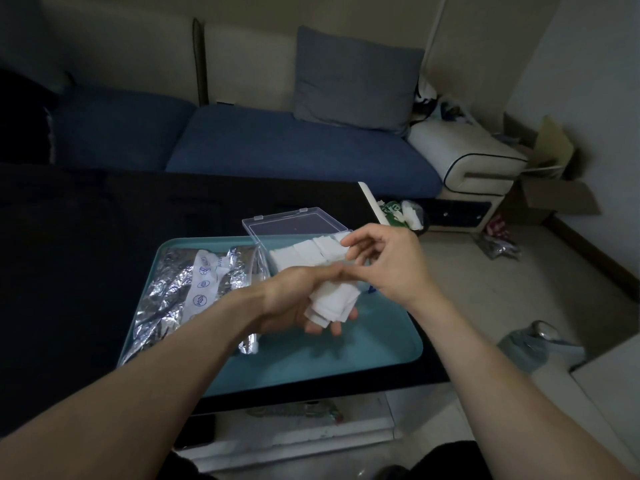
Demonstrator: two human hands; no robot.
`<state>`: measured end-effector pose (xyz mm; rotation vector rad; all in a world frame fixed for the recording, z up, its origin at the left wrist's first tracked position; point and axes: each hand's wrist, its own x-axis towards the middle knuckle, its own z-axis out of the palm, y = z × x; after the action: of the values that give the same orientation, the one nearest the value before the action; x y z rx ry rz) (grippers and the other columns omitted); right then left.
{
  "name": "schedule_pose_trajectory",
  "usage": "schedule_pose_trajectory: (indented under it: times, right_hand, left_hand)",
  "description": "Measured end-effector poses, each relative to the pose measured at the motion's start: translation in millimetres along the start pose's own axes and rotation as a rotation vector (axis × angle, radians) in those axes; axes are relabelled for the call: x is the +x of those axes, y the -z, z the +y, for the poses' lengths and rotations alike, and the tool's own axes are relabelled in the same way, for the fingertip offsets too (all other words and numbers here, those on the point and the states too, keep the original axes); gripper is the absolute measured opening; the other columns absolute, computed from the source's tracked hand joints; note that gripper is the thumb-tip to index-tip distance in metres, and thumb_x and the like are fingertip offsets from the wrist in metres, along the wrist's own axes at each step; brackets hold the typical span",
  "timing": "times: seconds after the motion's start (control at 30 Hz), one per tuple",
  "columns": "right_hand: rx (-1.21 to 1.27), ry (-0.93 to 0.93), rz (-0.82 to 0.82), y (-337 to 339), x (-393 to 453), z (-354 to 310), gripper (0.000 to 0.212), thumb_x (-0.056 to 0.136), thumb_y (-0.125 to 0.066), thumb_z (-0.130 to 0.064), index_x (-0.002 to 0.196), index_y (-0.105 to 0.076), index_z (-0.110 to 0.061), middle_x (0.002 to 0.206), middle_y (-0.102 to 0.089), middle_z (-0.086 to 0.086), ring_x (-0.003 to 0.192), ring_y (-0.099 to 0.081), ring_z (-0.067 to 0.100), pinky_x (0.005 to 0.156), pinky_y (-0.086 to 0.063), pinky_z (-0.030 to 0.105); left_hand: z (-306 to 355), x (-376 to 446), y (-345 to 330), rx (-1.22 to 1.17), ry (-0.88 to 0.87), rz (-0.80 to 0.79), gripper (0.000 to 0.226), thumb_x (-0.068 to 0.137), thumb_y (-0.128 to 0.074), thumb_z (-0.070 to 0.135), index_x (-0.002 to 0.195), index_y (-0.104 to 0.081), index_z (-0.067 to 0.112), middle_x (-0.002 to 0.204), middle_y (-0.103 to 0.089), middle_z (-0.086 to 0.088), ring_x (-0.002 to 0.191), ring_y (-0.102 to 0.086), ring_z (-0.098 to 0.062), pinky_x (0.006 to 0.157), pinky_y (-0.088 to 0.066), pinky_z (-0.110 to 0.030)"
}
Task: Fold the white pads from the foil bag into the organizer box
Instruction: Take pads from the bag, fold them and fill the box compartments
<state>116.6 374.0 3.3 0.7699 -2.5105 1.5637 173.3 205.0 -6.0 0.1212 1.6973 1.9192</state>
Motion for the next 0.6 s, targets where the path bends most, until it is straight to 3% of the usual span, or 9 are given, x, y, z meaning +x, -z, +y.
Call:
schedule_pose_trajectory:
  times: [0.1, 0.17, 0.23, 0.3, 0.4, 0.47, 0.53, 0.6]
  right_hand:
    - [-0.05, 0.026, -0.048, -6.6, -1.2, 4.8, 0.027, 0.081, -0.083, -0.014, 0.103, -0.072, -0.026, 0.095, -0.073, -0.007, 0.084, -0.067, 0.002, 0.074, -0.05, 0.016]
    - [-0.031, -0.034, -0.135, -8.8, -4.4, 3.5, 0.04, 0.091, -0.071, -0.008, 0.124, -0.063, -0.028, 0.119, -0.068, -0.004, 0.111, -0.064, 0.008, 0.091, -0.052, 0.025]
    - [0.031, -0.13, -0.232, -10.2, -7.4, -4.3, 0.065, 0.087, -0.066, 0.0, 0.142, -0.048, -0.029, 0.135, -0.057, -0.001, 0.124, -0.057, 0.014, 0.096, -0.051, 0.028]
    - [0.059, -0.161, -0.339, -12.1, -10.7, -12.6, 0.086, 0.08, -0.068, 0.004, 0.152, -0.034, -0.029, 0.142, -0.05, -0.002, 0.118, -0.059, 0.009, 0.092, -0.053, 0.024]
    - [-0.034, -0.089, -0.433, -16.9, -15.7, -18.8, 0.105, 0.076, -0.082, -0.001, 0.157, -0.021, -0.03, 0.136, -0.047, -0.014, 0.113, -0.059, -0.005, 0.087, -0.048, 0.012]
    - [-0.072, -0.062, -0.414, -19.4, -15.5, -18.8, 0.114, 0.069, -0.089, -0.009, 0.157, -0.02, -0.032, 0.129, -0.047, -0.021, 0.115, -0.059, -0.001, 0.093, -0.047, 0.014]
    - [-0.131, -0.05, -0.38, -21.9, -14.2, -19.9, 0.119, 0.064, -0.093, -0.013, 0.156, -0.021, -0.034, 0.126, -0.049, -0.016, 0.114, -0.059, 0.004, 0.096, -0.047, 0.016]
    - [-0.222, -0.019, -0.346, -25.0, -13.2, -20.5, 0.118, 0.063, -0.094, -0.02, 0.155, -0.023, -0.035, 0.125, -0.049, -0.01, 0.113, -0.056, 0.008, 0.095, -0.045, 0.017]
  left_hand:
    - [1.1, -0.5, 3.9, -0.075, -0.038, 0.042, 0.035, 0.104, -0.037, 0.033, 0.116, -0.058, 0.008, 0.092, -0.066, -0.017, 0.068, -0.062, -0.025, 0.045, -0.038, -0.023]
    - [3.3, -1.7, 5.2, -0.132, -0.048, 0.058, 0.031, 0.104, -0.04, 0.025, 0.116, -0.059, 0.004, 0.091, -0.065, -0.016, 0.068, -0.064, -0.02, 0.047, -0.041, -0.02]
    - [4.1, -2.6, 5.6, -0.174, -0.053, 0.042, 0.023, 0.102, -0.043, 0.02, 0.108, -0.06, 0.005, 0.085, -0.065, -0.012, 0.063, -0.064, -0.015, 0.048, -0.04, -0.018]
    - [3.6, -2.4, 4.5, -0.215, -0.054, 0.042, 0.017, 0.099, -0.049, 0.017, 0.099, -0.064, 0.009, 0.084, -0.063, -0.009, 0.065, -0.06, -0.014, 0.054, -0.04, -0.021]
    - [1.0, 1.7, 4.2, -0.261, -0.063, 0.087, 0.02, 0.093, -0.055, 0.014, 0.085, -0.073, 0.017, 0.086, -0.065, -0.005, 0.075, -0.057, -0.015, 0.066, -0.043, -0.026]
    - [1.2, 3.4, 5.1, -0.287, -0.086, 0.09, 0.019, 0.092, -0.055, 0.013, 0.088, -0.072, 0.02, 0.087, -0.065, -0.003, 0.08, -0.054, -0.018, 0.071, -0.039, -0.03]
    - [3.7, 3.0, 5.0, -0.327, -0.102, 0.054, 0.024, 0.092, -0.05, 0.012, 0.091, -0.072, 0.022, 0.087, -0.066, -0.002, 0.08, -0.053, -0.018, 0.07, -0.037, -0.031]
    - [4.7, 2.9, 2.4, -0.346, -0.081, 0.047, 0.023, 0.092, -0.049, 0.009, 0.096, -0.069, 0.02, 0.089, -0.068, -0.004, 0.081, -0.063, -0.019, 0.071, -0.046, -0.032]
